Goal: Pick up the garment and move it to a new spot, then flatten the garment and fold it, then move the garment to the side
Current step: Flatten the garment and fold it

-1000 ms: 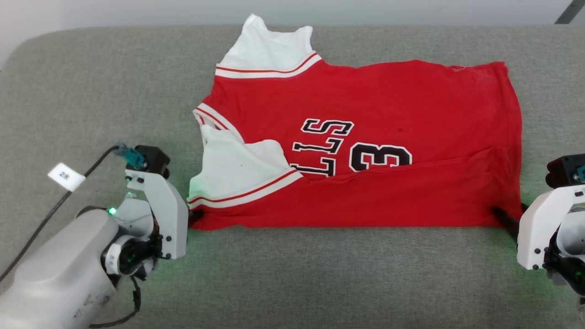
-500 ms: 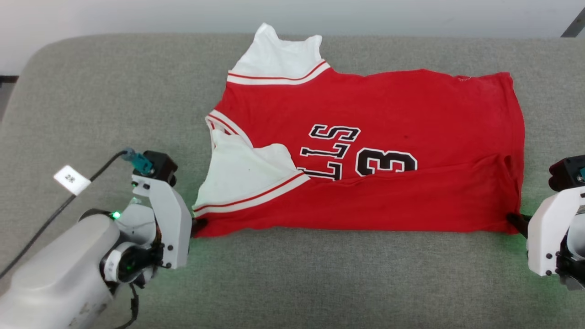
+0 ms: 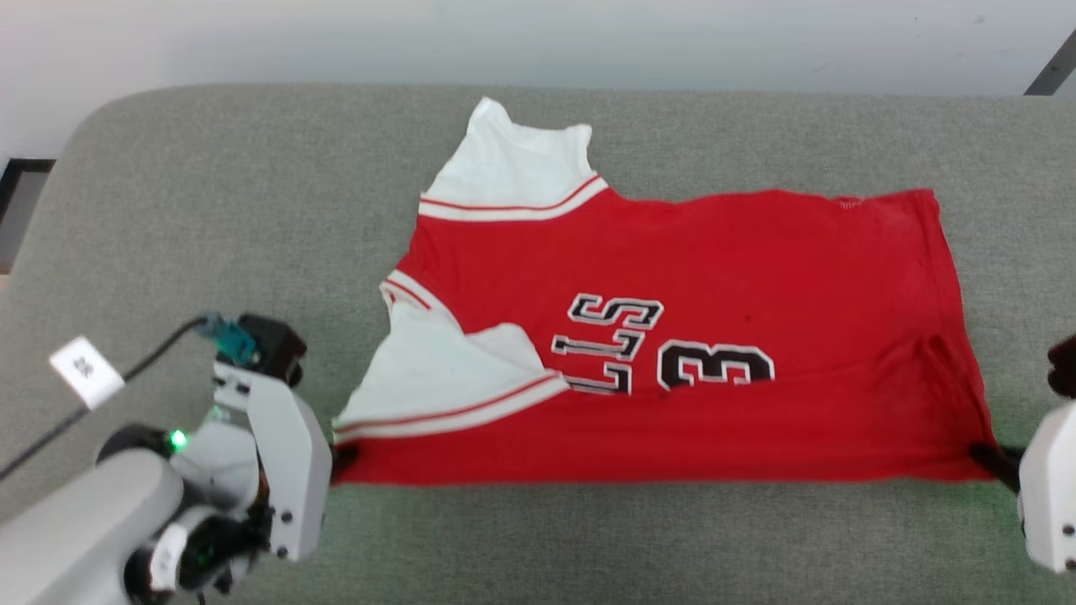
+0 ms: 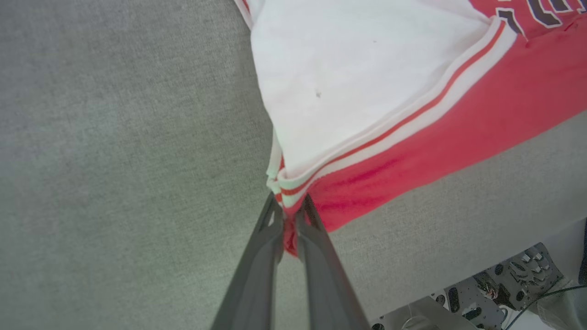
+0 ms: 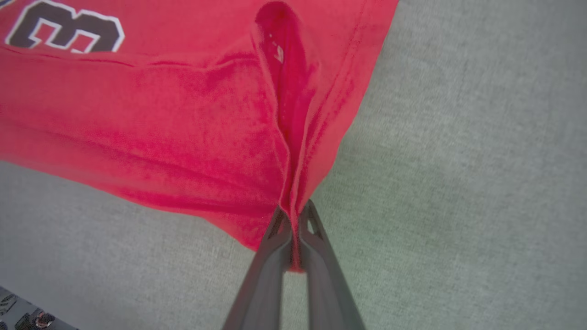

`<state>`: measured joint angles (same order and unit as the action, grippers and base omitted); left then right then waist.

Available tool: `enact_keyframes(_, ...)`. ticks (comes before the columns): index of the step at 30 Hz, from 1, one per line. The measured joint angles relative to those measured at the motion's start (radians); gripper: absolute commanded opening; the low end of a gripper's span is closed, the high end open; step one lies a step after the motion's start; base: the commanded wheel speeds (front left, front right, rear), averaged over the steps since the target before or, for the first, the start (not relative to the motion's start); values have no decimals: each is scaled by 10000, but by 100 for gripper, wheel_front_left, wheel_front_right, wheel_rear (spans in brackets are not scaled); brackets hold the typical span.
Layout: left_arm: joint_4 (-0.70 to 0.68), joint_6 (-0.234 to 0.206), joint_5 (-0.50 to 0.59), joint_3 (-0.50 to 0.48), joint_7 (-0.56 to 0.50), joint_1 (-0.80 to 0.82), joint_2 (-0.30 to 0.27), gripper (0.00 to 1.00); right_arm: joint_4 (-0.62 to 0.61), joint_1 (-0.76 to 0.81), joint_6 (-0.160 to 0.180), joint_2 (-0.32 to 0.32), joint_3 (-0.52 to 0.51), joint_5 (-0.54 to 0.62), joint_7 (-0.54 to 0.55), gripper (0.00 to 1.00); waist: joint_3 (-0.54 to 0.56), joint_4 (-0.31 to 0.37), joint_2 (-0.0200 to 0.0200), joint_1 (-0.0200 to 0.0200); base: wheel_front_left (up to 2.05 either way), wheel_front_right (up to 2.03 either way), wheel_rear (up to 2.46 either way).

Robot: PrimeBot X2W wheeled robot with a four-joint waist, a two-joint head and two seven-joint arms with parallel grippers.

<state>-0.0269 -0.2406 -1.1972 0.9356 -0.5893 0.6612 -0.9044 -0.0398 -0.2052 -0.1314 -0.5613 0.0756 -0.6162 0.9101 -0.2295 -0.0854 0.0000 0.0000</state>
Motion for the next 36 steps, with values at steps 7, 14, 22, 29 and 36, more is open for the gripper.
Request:
enact_keyframes(7, -961, -725, -349, 54, 322, -1119, -341, 0, -685, 1383, 0, 395, -621, 109, 268, 0, -23, 25, 0, 0, 0, 0, 0)
enact_keyframes(14, -453, -497, -711, 192, 545, -1626, 79, 0, -476, 1815, 2, 926, -474, 293, -59, 0, -33, 93, 0, 0, 0, 0, 0)
enact_keyframes(22, 715, -219, -711, 234, 502, -1477, 414, 100, 190, 1442, 2, 1003, 12, 533, -621, 47, 22, 222, 0, 0, 0, 0, 0)
enact_keyframes(29, 291, -98, -669, -50, 192, -840, -2, 100, 286, 1201, 2, 1012, 79, 428, -909, 100, 43, 367, 0, -1, 0, 0, 0)
enact_keyframes(36, -366, -128, -334, -537, -174, 302, -637, 100, -280, 1000, 4, 1116, -79, 606, -1818, 100, -24, 704, 0, 0, 0, 0, 0)
